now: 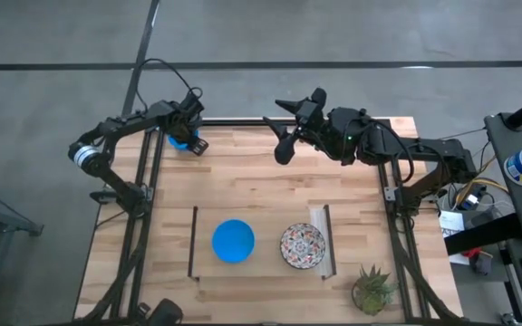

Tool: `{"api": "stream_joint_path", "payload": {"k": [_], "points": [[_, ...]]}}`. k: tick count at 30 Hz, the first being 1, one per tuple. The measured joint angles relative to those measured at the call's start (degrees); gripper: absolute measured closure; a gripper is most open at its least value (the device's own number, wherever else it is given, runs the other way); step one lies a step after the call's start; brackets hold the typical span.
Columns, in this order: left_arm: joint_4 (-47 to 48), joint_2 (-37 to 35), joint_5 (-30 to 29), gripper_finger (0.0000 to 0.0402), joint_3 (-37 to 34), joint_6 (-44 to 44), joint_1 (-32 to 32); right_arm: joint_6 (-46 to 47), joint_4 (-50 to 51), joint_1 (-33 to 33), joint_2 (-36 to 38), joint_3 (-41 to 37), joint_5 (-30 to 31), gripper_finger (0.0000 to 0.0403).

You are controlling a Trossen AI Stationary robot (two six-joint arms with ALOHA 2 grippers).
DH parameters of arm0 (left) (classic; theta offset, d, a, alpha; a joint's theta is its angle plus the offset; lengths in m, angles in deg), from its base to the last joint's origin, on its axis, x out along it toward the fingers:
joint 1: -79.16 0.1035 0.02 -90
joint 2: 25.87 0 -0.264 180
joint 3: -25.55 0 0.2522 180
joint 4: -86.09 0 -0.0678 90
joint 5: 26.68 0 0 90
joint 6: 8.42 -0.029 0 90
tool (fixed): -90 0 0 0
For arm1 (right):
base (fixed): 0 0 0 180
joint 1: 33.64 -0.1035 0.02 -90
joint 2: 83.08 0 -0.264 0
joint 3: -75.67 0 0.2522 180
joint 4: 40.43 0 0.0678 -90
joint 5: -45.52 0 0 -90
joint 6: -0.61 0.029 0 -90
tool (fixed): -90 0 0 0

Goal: Pick & Place Mini bowls
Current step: Stack the blue bowl on top of the other blue bowls on the shelf

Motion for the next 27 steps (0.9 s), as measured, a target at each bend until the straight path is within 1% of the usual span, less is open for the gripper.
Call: {"api": "stream_joint_path", "payload": {"k": [7,13,21,24,27], "points": [[-4.02,0.06,-1.01,0.0243,-2.51,0.19,0.57,1.71,0.02,0.38,-0.12,0.00,0.00,0.0161],[-4.12,1.52,-0.95,0.0243,-3.69,2.12,0.68,1.54,0.00,0.38,-0.14,0.00,-0.02,0.0161],[-4.17,3.08,-0.85,0.0244,-4.63,2.25,0.71,1.53,0.03,0.33,-0.14,0.00,-0.02,0.0161],[-4.16,3.05,-0.83,0.0253,-4.63,2.24,0.71,1.53,0.04,0.33,-0.14,0.00,0.00,0.0161],[-4.17,2.99,-0.81,0.0280,-4.63,1.70,0.71,1.52,0.08,0.33,-0.14,0.00,-0.01,0.0161]]}}
